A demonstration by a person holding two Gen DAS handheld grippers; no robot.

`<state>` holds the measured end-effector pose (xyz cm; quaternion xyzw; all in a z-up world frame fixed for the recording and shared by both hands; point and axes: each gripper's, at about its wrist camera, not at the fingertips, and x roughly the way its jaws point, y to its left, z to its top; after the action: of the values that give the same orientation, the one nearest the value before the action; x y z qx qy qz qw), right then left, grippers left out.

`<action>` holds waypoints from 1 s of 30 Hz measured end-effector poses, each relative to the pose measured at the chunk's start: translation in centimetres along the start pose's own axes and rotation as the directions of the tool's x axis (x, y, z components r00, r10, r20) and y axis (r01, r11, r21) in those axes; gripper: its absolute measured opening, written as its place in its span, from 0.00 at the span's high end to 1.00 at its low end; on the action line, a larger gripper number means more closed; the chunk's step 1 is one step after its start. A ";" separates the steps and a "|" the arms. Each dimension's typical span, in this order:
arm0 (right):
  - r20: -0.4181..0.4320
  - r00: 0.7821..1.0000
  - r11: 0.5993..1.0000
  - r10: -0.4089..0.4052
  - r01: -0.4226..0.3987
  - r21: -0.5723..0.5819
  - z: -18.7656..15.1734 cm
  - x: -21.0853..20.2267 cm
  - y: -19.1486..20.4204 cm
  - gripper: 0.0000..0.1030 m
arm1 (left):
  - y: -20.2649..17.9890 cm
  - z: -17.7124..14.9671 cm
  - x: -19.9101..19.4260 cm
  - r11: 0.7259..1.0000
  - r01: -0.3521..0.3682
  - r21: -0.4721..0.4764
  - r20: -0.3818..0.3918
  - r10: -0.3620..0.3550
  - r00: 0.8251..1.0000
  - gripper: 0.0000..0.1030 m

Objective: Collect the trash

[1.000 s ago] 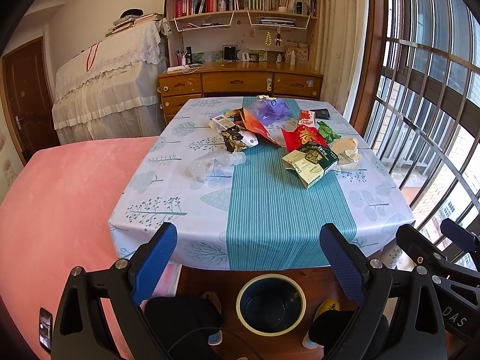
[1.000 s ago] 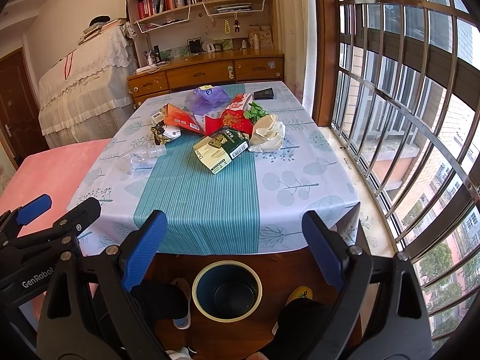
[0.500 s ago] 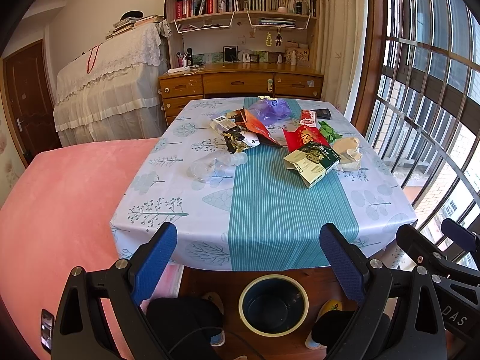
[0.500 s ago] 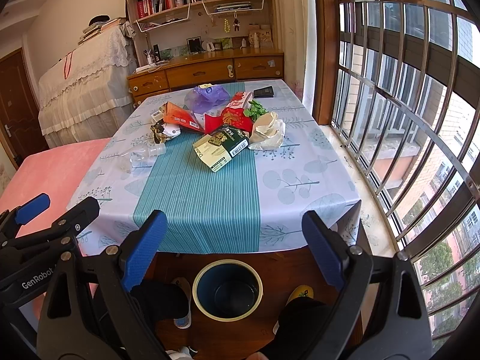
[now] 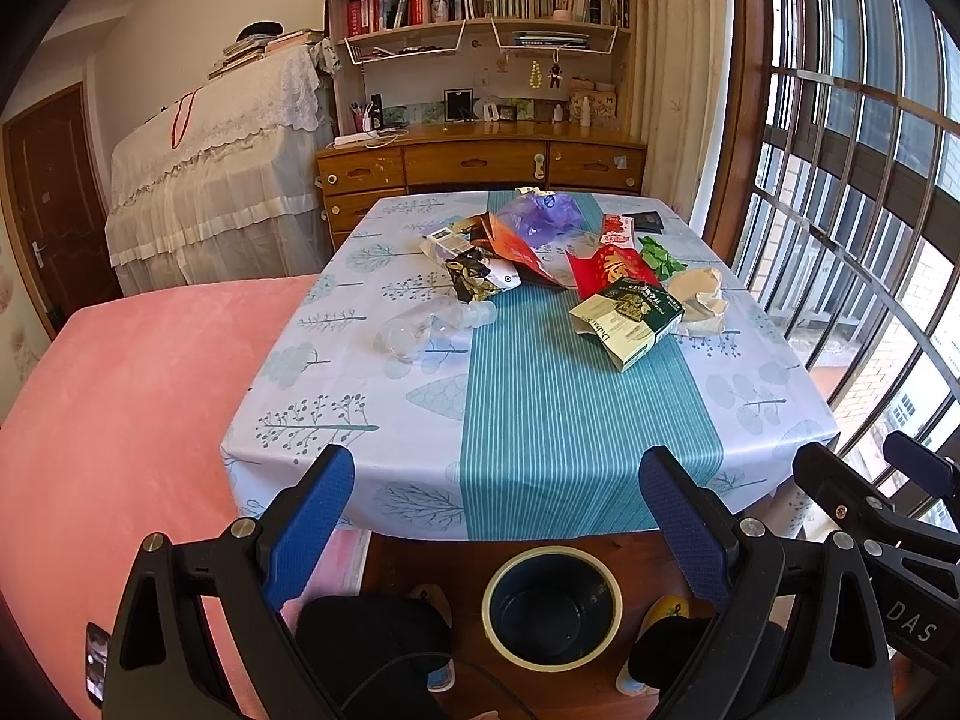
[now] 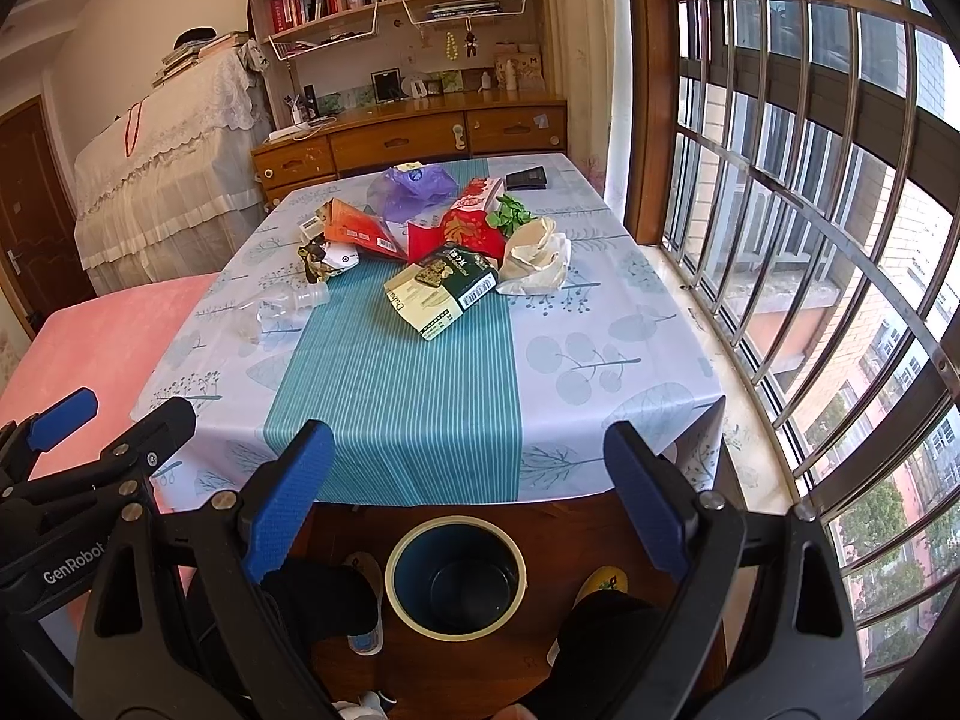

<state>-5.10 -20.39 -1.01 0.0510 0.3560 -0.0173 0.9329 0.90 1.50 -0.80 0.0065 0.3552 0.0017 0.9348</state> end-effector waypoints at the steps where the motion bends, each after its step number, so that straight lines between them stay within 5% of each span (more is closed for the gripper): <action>1: 0.000 1.000 1.000 0.000 0.000 0.000 0.0 0.0 0.0 0.12 | 0.0 0.0 0.1 1.000 0.000 0.002 -0.001 0.000 1.000 0.06; 13: -0.023 1.000 1.000 -0.007 0.007 -0.010 0.3 2.2 1.2 0.12 | 0.5 0.6 2.4 0.999 0.033 0.010 -0.042 -0.032 0.999 0.07; 18: -0.034 0.999 1.000 -0.013 0.012 -0.020 1.2 3.8 2.1 0.12 | 1.0 1.7 4.9 0.998 0.052 0.027 -0.089 -0.049 0.995 0.25; 21: -0.042 0.999 1.000 -0.008 0.007 -0.026 2.5 5.0 2.4 0.12 | 2.7 3.3 7.3 0.997 0.075 -0.004 -0.133 -0.074 0.988 0.26; 30: -0.101 0.993 0.998 0.057 -0.060 -0.028 6.8 11.3 3.4 0.13 | 8.6 8.7 12.1 0.996 -0.081 0.038 -0.093 0.084 0.992 0.26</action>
<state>8.12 -17.67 -3.21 0.0476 0.4010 0.0180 0.9147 15.71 10.10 -2.21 0.0369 0.3983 0.0345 0.9159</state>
